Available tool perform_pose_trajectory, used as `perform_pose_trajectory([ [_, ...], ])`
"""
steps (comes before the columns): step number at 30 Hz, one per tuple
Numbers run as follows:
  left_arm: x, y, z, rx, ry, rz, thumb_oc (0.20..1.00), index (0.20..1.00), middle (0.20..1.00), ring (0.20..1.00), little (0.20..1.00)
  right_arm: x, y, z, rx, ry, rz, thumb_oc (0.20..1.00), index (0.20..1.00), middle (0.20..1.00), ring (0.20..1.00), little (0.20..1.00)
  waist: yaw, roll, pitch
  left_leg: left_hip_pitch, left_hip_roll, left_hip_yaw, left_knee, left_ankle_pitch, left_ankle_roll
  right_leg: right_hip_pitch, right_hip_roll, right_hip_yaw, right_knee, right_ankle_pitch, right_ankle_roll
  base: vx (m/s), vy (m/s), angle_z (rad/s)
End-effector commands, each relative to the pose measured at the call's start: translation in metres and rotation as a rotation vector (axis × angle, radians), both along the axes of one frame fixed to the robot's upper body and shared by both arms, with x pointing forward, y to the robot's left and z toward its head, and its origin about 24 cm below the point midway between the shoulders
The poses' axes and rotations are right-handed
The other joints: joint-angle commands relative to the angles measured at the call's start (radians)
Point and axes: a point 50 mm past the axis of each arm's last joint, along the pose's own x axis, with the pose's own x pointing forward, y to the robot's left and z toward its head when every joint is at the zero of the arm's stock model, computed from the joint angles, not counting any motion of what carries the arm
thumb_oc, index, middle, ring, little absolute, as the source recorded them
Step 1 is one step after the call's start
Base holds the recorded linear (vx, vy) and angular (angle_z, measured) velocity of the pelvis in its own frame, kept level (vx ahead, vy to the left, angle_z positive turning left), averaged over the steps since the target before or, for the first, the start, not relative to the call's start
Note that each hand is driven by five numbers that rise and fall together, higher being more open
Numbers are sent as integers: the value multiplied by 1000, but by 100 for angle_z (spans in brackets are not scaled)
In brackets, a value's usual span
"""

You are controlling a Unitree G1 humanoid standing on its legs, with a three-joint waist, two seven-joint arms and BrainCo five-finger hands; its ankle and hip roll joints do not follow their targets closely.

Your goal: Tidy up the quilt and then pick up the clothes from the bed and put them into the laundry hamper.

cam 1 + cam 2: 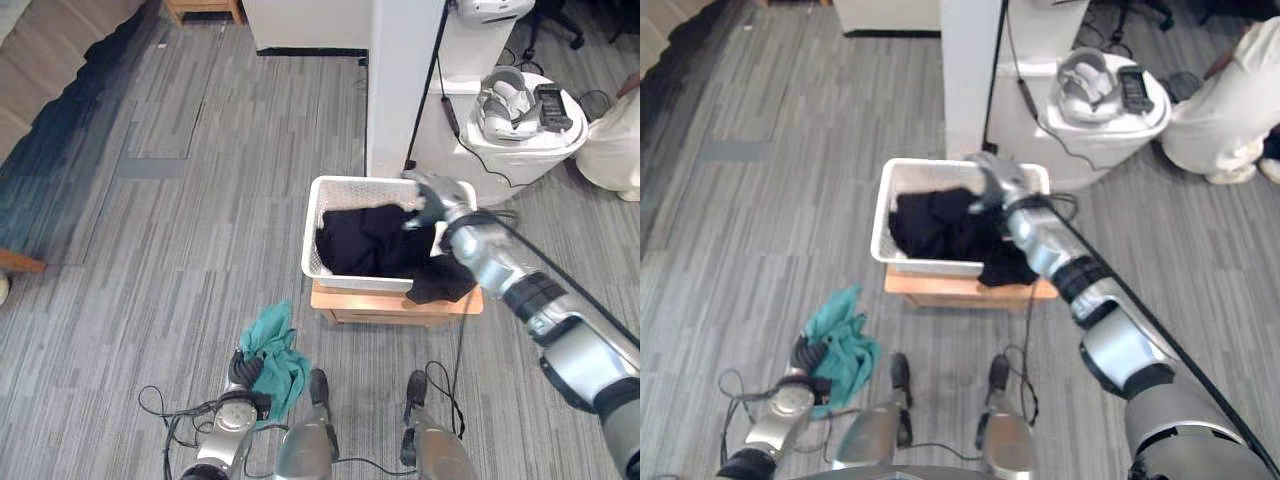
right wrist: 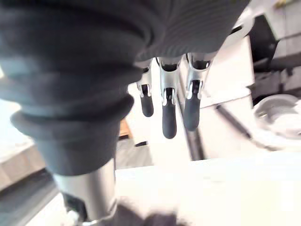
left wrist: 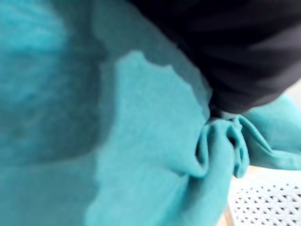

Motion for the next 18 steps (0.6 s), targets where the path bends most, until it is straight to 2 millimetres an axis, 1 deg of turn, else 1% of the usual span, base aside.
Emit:
perform_pose_trajectory([
  [1,28,-10,35,17,-203,-83,200,200,200,200,200,5,-10,17,-174,-137,-57,1000,1000,1000,1000,1000,-3,-5,-26,51,27,38,-5,-105,-51,32,-37,34,-2,-141,90,-15,-6,-6],
  [2,33,-13,45,17,-255,-101,200,200,200,200,200,-2,-20,-7,-207,-96,-85,1000,1000,1000,1000,1000,-7,-6,-28,58,28,39,-5,-108,-52,38,-37,35,-2,-142,91,-1,-19,-9],
  [3,39,-19,67,-6,-367,-121,200,200,200,200,200,-20,-42,-52,-211,-11,-157,1000,1000,1000,1000,1000,-24,-5,-32,81,29,42,-5,-118,-52,58,-37,39,0,-148,94,10,-27,-5],
  [4,41,-18,76,-11,-408,-120,200,200,200,200,200,-29,-54,-67,-212,21,-190,1000,1000,1000,1000,1000,-33,-6,-40,84,31,44,-5,-116,-51,59,-37,42,0,-145,92,27,-37,-6],
  [5,43,-12,96,-26,-500,-108,200,200,200,200,200,-54,-82,-97,-194,96,-267,1000,1000,1000,1000,1000,-53,-6,-52,103,33,52,-5,-123,-51,73,-38,46,1,-150,93,13,-25,-6],
  [6,43,-12,95,-26,-497,-110,200,200,200,200,200,-55,-82,-98,-193,99,-268,1000,1000,1000,1000,1000,-51,-7,-54,104,33,52,-5,-123,-52,75,-38,46,1,-151,93,37,-12,-15],
  [7,44,-10,108,-32,-551,-113,200,200,200,200,200,-67,-95,-110,-187,130,-304,1000,1000,1000,1000,1000,-63,-4,-57,119,34,56,-5,-131,-52,86,-39,48,2,-158,94,27,-4,-33],
  [8,45,-7,121,-25,-610,-115,200,200,200,200,200,-84,-111,-124,-173,169,-349,1000,1000,1000,1000,1000,-75,-4,-64,127,34,59,-5,-130,-52,90,-40,54,1,-157,93,50,-5,-32],
  [9,46,-5,136,-15,-675,-117,200,200,200,200,200,-98,-121,-136,-160,208,-385,1000,1000,1000,1000,1000,-89,-4,-69,140,35,63,-5,-137,-53,99,-39,58,2,-164,95,45,-9,-23],
  [10,47,-2,150,16,-738,-120,200,200,200,200,200,-112,-130,-148,-145,246,-419,1000,1000,1000,1000,1000,-100,-3,-75,151,35,67,-5,-140,-54,106,-39,63,1,-167,95,61,-13,-7],
  [12,47,6,180,22,-876,-87,200,200,200,200,200,-142,-144,-170,-94,330,-496,1000,1000,1000,1000,1000,-122,-6,-92,166,37,77,-5,-141,-56,113,-38,73,-2,-168,95,35,-25,-23],
  [13,47,6,180,23,-876,-87,200,200,200,200,200,-142,-144,-170,-94,330,-496,1000,1000,1000,1000,1000,-121,-6,-93,165,37,77,-5,-141,-56,112,-38,74,-2,-168,95,48,-26,-21],
  [14,49,12,201,7,-988,-27,200,200,200,200,200,-167,-153,-187,-53,397,-553,1000,1000,1000,1000,1000,-147,-5,-102,182,37,85,-5,-149,-58,118,-37,83,0,-178,95,63,-19,-18],
  [15,52,14,210,16,-1022,-9,200,200,200,200,200,-180,-159,-195,-29,434,-594,1000,1000,1000,1000,1000,-160,-4,-108,188,38,91,-5,-150,-59,121,-36,88,0,-180,95,51,-24,-8],
  [16,52,14,210,16,-1023,-10,200,200,200,200,200,-180,-159,-195,-29,434,-594,1000,1000,1000,1000,1000,-158,-4,-108,184,39,92,-5,-145,-60,118,-35,89,-2,-175,93,20,-20,-15],
  [17,55,17,214,39,-1036,8,200,200,200,200,200,-190,-162,-202,-10,468,-622,1000,1000,1000,1000,1000,-169,-3,-112,186,40,95,-5,-145,-60,116,-34,93,-1,-176,92,26,-14,-20],
  [18,66,22,223,84,-1052,43,200,200,200,200,200,-212,-168,-216,37,548,-686,1000,1000,1000,1000,1000,-198,0,-114,191,41,105,-5,-145,-62,113,-31,103,0,-179,90,56,-6,-17],
])
